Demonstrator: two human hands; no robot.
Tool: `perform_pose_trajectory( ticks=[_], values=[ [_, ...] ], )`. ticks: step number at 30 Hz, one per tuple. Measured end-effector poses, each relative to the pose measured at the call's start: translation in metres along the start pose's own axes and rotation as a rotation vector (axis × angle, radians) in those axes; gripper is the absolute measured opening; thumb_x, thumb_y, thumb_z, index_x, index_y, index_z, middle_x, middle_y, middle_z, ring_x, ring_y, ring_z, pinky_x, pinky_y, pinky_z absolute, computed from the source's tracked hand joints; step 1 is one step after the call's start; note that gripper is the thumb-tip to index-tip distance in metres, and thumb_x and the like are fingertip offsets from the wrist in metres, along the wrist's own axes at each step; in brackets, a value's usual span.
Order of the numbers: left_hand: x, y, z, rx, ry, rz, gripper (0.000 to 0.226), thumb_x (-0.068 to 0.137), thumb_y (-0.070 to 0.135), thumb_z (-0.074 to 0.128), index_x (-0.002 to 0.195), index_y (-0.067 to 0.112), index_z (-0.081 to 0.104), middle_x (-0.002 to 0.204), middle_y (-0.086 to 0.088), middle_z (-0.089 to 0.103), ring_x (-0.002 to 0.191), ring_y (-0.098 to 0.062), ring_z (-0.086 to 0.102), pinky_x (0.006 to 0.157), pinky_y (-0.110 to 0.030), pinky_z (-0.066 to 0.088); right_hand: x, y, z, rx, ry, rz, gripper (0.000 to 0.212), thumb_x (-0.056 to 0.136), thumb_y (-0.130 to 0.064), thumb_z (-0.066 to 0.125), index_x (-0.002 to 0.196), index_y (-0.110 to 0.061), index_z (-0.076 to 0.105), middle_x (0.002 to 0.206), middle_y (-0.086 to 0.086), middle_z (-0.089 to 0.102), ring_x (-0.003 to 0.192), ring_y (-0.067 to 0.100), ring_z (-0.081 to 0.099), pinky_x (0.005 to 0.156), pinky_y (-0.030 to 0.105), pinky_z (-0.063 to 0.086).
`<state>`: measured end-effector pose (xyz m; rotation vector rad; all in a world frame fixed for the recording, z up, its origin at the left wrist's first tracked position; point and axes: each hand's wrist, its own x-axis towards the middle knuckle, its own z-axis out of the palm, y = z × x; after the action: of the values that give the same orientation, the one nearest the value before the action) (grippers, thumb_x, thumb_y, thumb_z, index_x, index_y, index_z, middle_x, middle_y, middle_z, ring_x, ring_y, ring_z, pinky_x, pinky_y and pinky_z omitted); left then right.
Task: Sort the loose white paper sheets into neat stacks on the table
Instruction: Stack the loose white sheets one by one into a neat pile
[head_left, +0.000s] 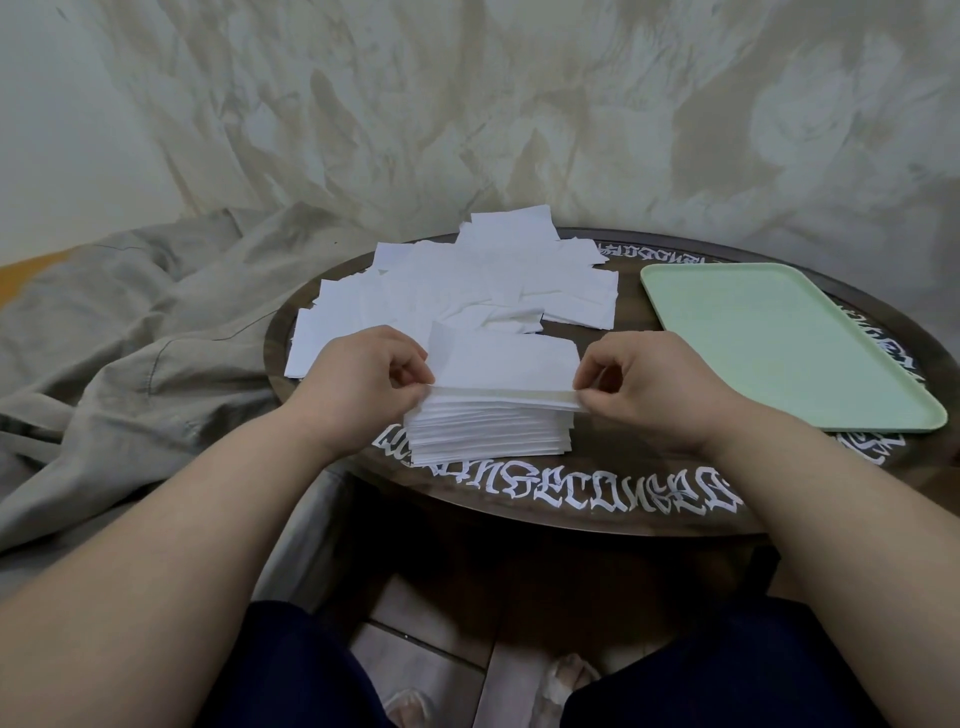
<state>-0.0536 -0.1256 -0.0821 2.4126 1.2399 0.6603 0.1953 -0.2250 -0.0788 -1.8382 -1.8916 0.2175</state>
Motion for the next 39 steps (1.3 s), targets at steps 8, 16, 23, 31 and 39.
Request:
perform_pose_trajectory(
  ticks=[8,16,23,31,39],
  values=[
    [-0.002,0.000,-0.002,0.016,-0.046,-0.022,0.030,0.076,0.008,0.073,0.062,0.031,0.061,0.090,0.014,0.061,0.067,0.002,0.057,0.065,-0.001,0.037,-0.001,-0.003,0.001,-0.018,-0.029,-0.019,0.004,0.080,-0.017,0.069,0.081,-0.020,0.070,0.070,-0.017,0.055,0.068,0.001,0.054,0.067,0.018,0.042],
    [-0.004,0.002,-0.004,0.026,-0.086,-0.029,0.030,0.074,0.009,0.076,0.060,0.031,0.062,0.091,0.015,0.060,0.074,0.000,0.061,0.065,0.000,0.036,0.004,-0.005,0.006,-0.071,-0.027,-0.053,0.009,0.080,-0.032,0.071,0.082,-0.024,0.068,0.069,-0.014,0.047,0.064,0.001,0.045,0.067,0.025,0.036],
    [-0.004,0.004,-0.007,0.049,-0.098,-0.077,0.017,0.077,0.018,0.074,0.067,0.031,0.069,0.100,0.018,0.051,0.083,-0.004,0.059,0.071,-0.002,0.034,0.005,-0.005,0.007,-0.087,0.017,-0.053,0.008,0.086,-0.024,0.063,0.085,-0.020,0.071,0.077,-0.012,0.055,0.074,0.009,0.051,0.075,0.029,0.046],
    [-0.004,0.014,-0.007,0.056,-0.041,-0.033,0.016,0.070,0.035,0.081,0.079,0.037,0.068,0.101,0.020,0.050,0.086,-0.009,0.060,0.070,0.004,0.030,0.005,-0.006,0.007,0.001,0.070,0.003,0.009,0.086,-0.021,0.062,0.081,-0.020,0.069,0.077,-0.012,0.061,0.074,0.009,0.056,0.074,0.028,0.048],
    [-0.002,0.010,-0.004,0.074,0.039,-0.026,0.012,0.081,0.021,0.070,0.075,0.030,0.065,0.080,0.016,0.062,0.066,0.000,0.058,0.062,-0.004,0.036,0.005,-0.005,0.009,0.091,0.113,0.035,0.011,0.082,-0.020,0.068,0.093,-0.019,0.069,0.067,-0.013,0.058,0.066,0.006,0.053,0.071,0.026,0.046]
  ],
)
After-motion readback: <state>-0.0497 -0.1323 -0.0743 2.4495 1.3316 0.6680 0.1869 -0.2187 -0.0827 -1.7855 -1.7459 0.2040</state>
